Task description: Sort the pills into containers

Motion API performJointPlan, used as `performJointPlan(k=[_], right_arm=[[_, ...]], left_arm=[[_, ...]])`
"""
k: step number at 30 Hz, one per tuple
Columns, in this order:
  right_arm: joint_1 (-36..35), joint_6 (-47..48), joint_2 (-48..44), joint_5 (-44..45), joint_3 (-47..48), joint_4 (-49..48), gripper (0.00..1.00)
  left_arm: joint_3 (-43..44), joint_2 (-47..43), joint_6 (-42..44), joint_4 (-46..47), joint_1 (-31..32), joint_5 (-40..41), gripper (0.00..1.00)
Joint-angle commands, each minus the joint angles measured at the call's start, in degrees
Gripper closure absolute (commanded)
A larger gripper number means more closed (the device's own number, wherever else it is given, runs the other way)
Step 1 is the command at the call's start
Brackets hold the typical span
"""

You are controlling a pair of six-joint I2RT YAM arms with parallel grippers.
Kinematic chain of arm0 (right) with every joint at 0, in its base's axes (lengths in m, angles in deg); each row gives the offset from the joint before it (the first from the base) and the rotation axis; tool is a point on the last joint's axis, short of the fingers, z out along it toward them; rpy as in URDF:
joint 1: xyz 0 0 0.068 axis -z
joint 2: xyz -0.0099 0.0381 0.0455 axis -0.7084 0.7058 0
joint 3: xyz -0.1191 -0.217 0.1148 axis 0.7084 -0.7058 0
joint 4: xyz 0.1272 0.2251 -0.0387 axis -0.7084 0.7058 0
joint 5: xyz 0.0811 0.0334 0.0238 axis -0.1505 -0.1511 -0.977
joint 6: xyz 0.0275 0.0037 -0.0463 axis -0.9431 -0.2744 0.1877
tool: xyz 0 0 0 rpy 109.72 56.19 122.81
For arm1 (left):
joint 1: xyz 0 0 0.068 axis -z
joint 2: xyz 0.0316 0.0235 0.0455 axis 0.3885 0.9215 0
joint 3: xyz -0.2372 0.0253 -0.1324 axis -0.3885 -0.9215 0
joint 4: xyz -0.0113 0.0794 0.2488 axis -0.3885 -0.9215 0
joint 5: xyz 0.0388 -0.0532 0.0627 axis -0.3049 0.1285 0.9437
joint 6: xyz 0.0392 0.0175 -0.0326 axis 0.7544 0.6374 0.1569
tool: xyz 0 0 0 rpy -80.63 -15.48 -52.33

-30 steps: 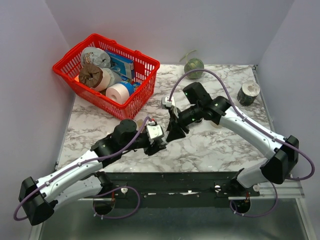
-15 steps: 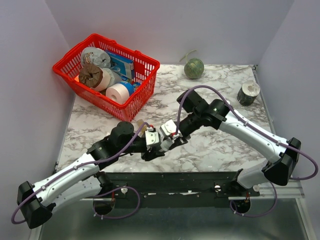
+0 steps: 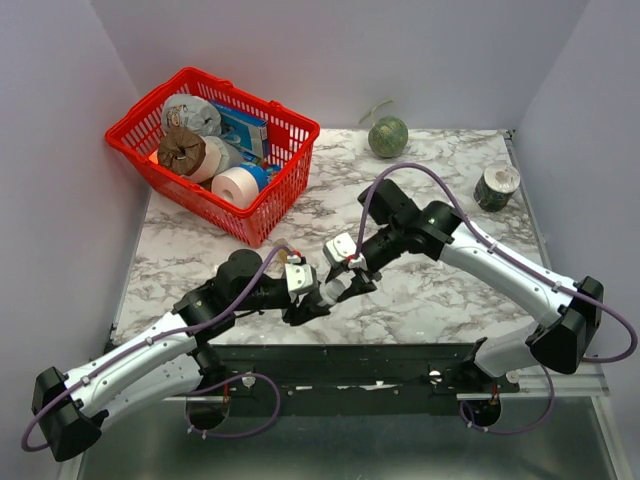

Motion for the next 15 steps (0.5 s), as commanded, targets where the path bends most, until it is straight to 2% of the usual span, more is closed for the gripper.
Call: performJointPlan(k=[1, 2, 4, 5, 6, 8, 9, 10, 11, 15], right_arm=[[-0.09, -6.19, -1.97, -2.96, -0.89, -1.18, 0.38], [-0.09, -7.68, -2.06, -2.61, -0.72, -1.62, 0.29], [0.61, -14.07, -2.24, -2.43, 0.95, -3.28, 0.22], [1.13, -17.42, -2.32, -2.34, 1.74, -4.25, 0.12], [2.36, -21.02, -2.41, -2.16, 2.62, -5.57, 0.11], [3.33, -33.14, -3.37, 1.84, 2.63, -10.74, 0.01], [3.68, -36.58, -3.81, 3.27, 2.28, -12.42, 0.01], [4.38, -44.62, -4.43, 5.11, 0.88, -15.74, 0.01], [4.56, -48.79, -4.52, 10.44, 0.08, -17.08, 0.00], [5.36, -57.88, -4.70, 14.89, -4.40, -19.37, 0.01]], left_arm=[[-0.87, -0.60, -1.76, 5.12, -0.04, 1.36, 1.00], [-0.70, -0.43, -1.85, 5.03, -0.04, 1.80, 1.00], [-0.35, 0.54, -1.67, 3.63, -0.04, 3.55, 1.00], [0.18, 0.89, -1.58, 3.01, -0.04, 4.08, 1.00], [0.36, 1.59, -1.58, 1.87, -0.04, 4.87, 1.00], [0.80, 2.12, -2.11, 1.25, -0.04, 7.33, 1.00], [0.89, 2.13, -2.54, 0.99, -0.04, 7.95, 1.00], [0.97, 2.30, -2.81, 0.98, -0.04, 8.74, 1.00], [0.97, 2.30, -3.68, 1.16, -0.04, 9.79, 1.00], [1.50, 2.65, -4.83, 1.95, 0.05, 12.17, 1.00]])
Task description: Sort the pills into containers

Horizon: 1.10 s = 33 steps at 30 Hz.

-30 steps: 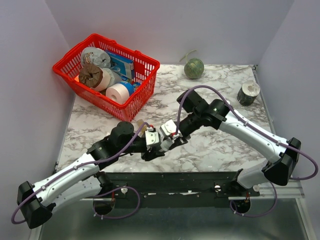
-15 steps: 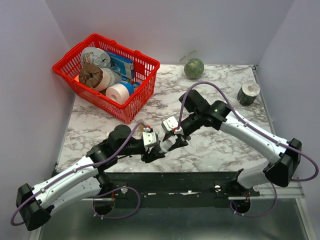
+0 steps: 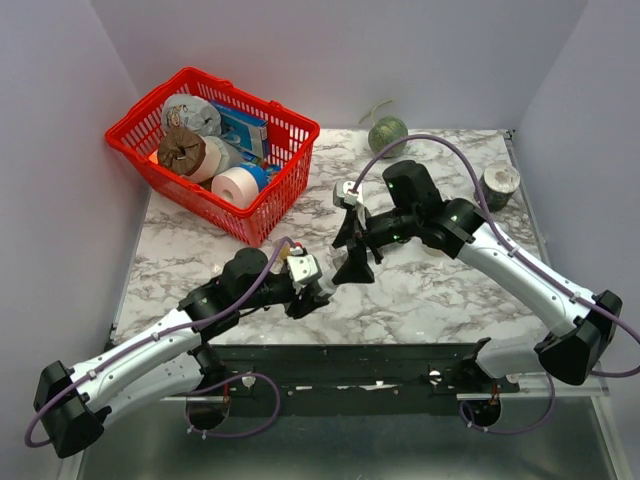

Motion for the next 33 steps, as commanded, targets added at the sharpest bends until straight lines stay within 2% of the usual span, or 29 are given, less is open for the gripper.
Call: performJointPlan(k=[1, 7, 11, 16, 18, 20, 21, 23, 24, 26, 27, 30, 31, 33], right_arm=[[0.33, -17.53, -0.85, 7.59, -4.49, -6.00, 0.01], [0.33, -22.46, 1.34, 5.74, -5.29, -7.32, 0.05], [0.33, -23.34, 3.28, 3.81, -5.02, -7.32, 0.18], [0.33, -22.90, 4.33, 4.77, -4.85, -6.18, 0.21], [0.33, -22.73, 4.33, 4.60, -4.94, -6.18, 0.25], [0.33, -22.55, 4.42, 3.90, -4.76, -6.18, 0.32], [0.33, -22.38, 4.42, 3.63, -4.50, -6.00, 0.41], [0.33, -21.15, 4.60, 2.76, -3.97, -5.56, 0.50], [0.24, -20.36, 4.77, 2.58, -3.71, -5.21, 0.57], [0.07, -18.26, 5.30, 1.09, -2.39, -3.72, 0.63], [0.07, -18.24, 6.08, 0.47, -0.82, -3.11, 0.71], [-0.81, -10.09, 9.06, -3.57, 4.44, 1.63, 0.83], [-1.60, -7.20, 10.12, -4.62, 6.38, 6.52, 0.84], [-2.65, 7.35, 12.76, -9.10, 11.56, 14.08, 0.85]], left_arm=[[2.18, 0.47, -2.01, 1.32, 0.07, 4.98, 1.00], [2.97, 2.14, -2.19, 2.46, 0.07, 5.51, 1.00], [3.23, 2.40, -2.37, 2.90, 0.07, 6.65, 1.00], [2.80, 1.44, -2.10, 3.69, 0.07, 7.62, 1.00], [2.71, 1.44, -2.01, 3.95, 0.07, 7.97, 1.00], [2.62, 1.61, -1.93, 3.95, 0.07, 8.41, 1.00], [2.71, 1.70, -1.84, 3.87, 0.07, 8.50, 1.00], [2.62, 1.70, -1.84, 3.69, -0.01, 8.94, 1.00], [2.53, 1.61, -1.93, 3.86, 0.07, 9.03, 1.00], [2.27, 1.26, -2.02, 4.22, 0.07, 8.68, 1.00], [2.18, 1.17, -2.10, 4.30, 0.07, 8.07, 1.00], [2.18, 0.73, -1.40, 3.61, 0.07, 5.87, 1.00], [2.18, 0.47, -0.01, 3.08, 0.07, 3.43, 1.00], [2.18, -0.23, 1.75, 1.42, 0.07, 0.43, 1.00]])
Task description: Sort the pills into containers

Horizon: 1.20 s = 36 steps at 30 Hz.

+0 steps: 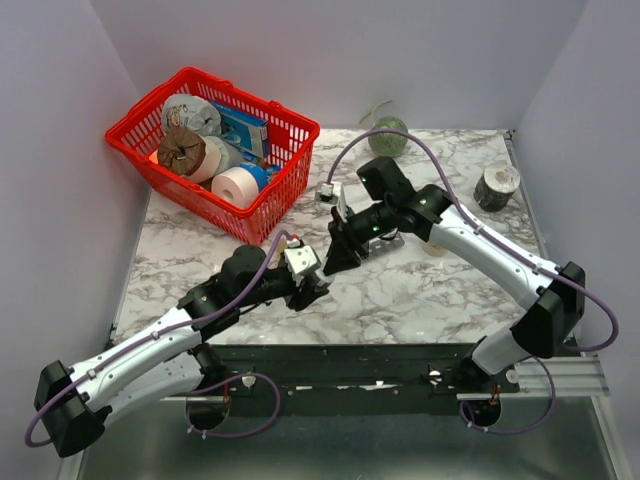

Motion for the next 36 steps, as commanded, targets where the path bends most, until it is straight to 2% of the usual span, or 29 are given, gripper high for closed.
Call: performJointPlan(k=[1, 2, 5, 8, 16, 20, 23, 25, 29, 30, 32, 33, 35, 36], right_arm=[[-4.38, 25.71, 5.27, -12.32, 12.79, 19.64, 0.85], [-5.00, 38.65, 5.46, -13.46, 14.05, 22.85, 0.85], [-7.73, 62.85, 3.79, -11.90, 14.68, 30.87, 0.82], [-8.87, 70.15, 1.69, -9.53, 13.10, 29.22, 0.80], [-8.79, 71.21, -0.43, -6.62, 12.30, 25.96, 0.76], [-8.79, 67.45, -1.05, -8.98, 13.71, 25.86, 0.73], [-8.70, 67.17, -1.40, -13.82, 12.05, 26.13, 0.66], [-8.70, 66.91, -1.57, -15.14, 8.38, 24.21, 0.58], [-8.79, 58.68, -2.45, -12.42, 4.49, 18.06, 0.46], [-8.88, 57.68, -2.97, -11.64, 4.13, 17.26, 0.35], [-8.79, 52.27, -3.85, -11.19, 4.04, 14.28, 0.25], [-8.79, 50.05, -4.55, -10.32, 4.57, 13.22, 0.17], [-8.44, 43.31, -4.82, -9.61, 6.15, 11.63, 0.11], [-8.18, 39.95, -5.43, -8.48, 6.94, 10.50, 0.03]], left_arm=[[0.91, -1.94, 4.01, -0.67, 0.10, -9.10, 1.00], [0.91, -2.29, 6.46, -1.46, 0.10, -10.44, 1.00], [1.18, -3.44, 10.24, -4.97, 0.10, -14.65, 1.00], [1.70, -4.05, 11.75, -7.79, 0.01, -15.90, 1.00], [0.47, -5.37, 11.58, -5.95, 0.01, -16.87, 1.00], [-0.58, -5.98, 12.28, -4.99, 0.01, -18.45, 1.00], [-1.46, -6.69, 11.67, -3.14, 0.01, -18.80, 1.00], [-1.72, -7.04, 10.79, -1.47, 0.01, -18.63, 1.00], [-2.51, -7.30, 7.81, 2.22, -0.08, -18.19, 1.00], [-2.78, -7.39, 7.19, 2.92, 0.01, -17.93, 1.00], [-2.78, -7.13, 6.92, 3.02, 0.01, -17.40, 1.00], [-2.69, -7.04, 6.92, 2.76, 0.01, -16.79, 1.00], [-2.43, -6.34, 6.75, 2.23, 0.01, -15.90, 1.00], [-2.08, -6.16, 6.66, 1.79, 0.01, -14.86, 1.00]])
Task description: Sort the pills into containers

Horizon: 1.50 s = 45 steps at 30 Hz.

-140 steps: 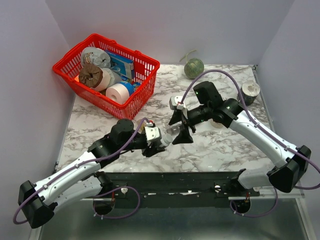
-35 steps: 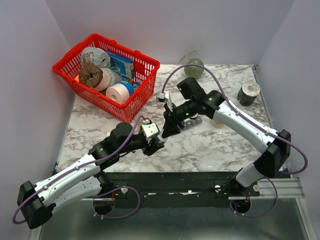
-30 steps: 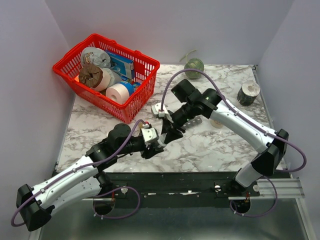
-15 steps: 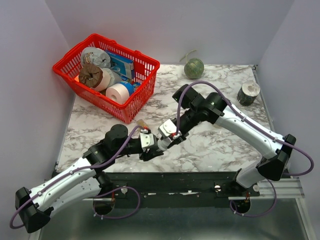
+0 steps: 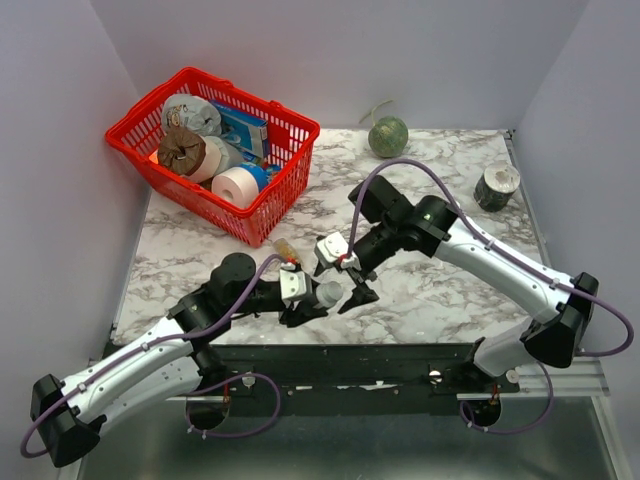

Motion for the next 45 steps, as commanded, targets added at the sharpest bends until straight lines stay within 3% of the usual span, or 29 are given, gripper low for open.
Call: performJointPlan(k=[1, 3, 8, 20, 23, 24, 29, 32, 33, 36, 37, 40, 41, 45], right_arm=[[0.48, -18.16, -3.69, 1.30, 2.81, -9.70, 0.01], [0.48, -28.62, -4.39, 6.11, 2.81, -12.17, 0.00], [1.53, -43.47, -7.91, 16.06, -1.57, -16.84, 0.00], [4.00, -52.73, -5.19, 17.84, -6.50, -20.01, 0.04], [4.09, -53.09, -4.31, 16.17, -6.50, -19.83, 0.22], [4.09, -52.92, -4.14, 15.12, -6.33, -19.57, 0.34], [4.00, -51.86, -3.78, 12.74, -5.97, -17.99, 0.45], [4.09, -51.07, -3.17, 10.63, -5.10, -17.11, 0.58], [4.00, -50.63, -2.82, 9.24, -4.57, -16.76, 0.70], [3.83, -45.37, -0.54, 4.59, -0.28, -12.81, 0.86], [3.39, -42.83, 0.08, 3.17, 1.30, -8.97, 0.87], [1.29, -22.57, 2.10, -2.72, 8.34, 2.17, 0.87], [0.75, -10.50, 1.67, -3.34, 8.61, 3.53, 0.87], [-0.04, 12.18, -1.59, -4.84, 6.23, 4.41, 0.85]], left_arm=[[0.76, 0.74, -1.10, 2.53, 0.25, 1.81, 1.00], [0.77, 0.92, -2.33, 3.31, 0.25, 4.34, 1.00], [1.29, 1.62, -7.68, 5.60, 0.25, 9.63, 1.00], [2.61, 4.44, -8.66, 8.42, 0.25, 11.57, 1.00], [2.52, 4.35, -8.40, 8.33, 0.25, 12.27, 1.00], [2.44, 4.18, -8.40, 8.16, 0.25, 12.44, 1.00], [2.00, 3.38, -7.96, 7.89, 0.25, 13.06, 1.00], [2.08, 3.12, -7.61, 7.63, 0.25, 12.97, 1.00], [2.26, 3.03, -7.00, 7.02, 0.25, 13.06, 1.00], [2.79, 2.42, -3.85, 4.22, 0.25, 11.92, 1.00], [2.96, 2.07, -2.78, 3.33, 0.25, 11.31, 1.00], [3.05, 1.28, 2.21, -0.01, 0.25, 6.49, 1.00], [2.96, 1.01, 3.54, -0.46, 0.25, 4.99, 1.00], [3.84, 1.10, 7.07, -4.75, 0.25, 0.94, 1.00]])
